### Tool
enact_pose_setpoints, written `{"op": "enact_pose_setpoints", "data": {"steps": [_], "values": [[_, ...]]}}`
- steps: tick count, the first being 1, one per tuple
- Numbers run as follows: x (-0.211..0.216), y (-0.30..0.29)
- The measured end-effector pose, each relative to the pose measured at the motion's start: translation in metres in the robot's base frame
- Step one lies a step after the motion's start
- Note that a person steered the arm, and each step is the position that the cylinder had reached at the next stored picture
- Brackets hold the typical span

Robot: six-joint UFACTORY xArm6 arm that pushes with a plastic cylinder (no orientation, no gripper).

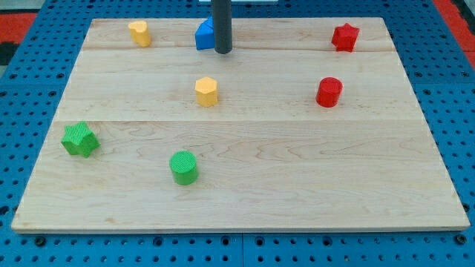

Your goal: Push the red star towards the top left

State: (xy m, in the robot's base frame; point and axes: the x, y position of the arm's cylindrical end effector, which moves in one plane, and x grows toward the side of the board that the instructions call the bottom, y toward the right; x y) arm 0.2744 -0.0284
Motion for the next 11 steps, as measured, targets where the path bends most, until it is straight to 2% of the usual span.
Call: {"op": "enact_pose_setpoints", "data": {"steps": [1,2,4,5,6,7,11], "values": [[0.000,0.015],[-0.019,0.078],[-0.082,0.132],[-0.081,0.150],[-0.077,0.214],[-0.069,0.236],[0.007,0.240]]}}
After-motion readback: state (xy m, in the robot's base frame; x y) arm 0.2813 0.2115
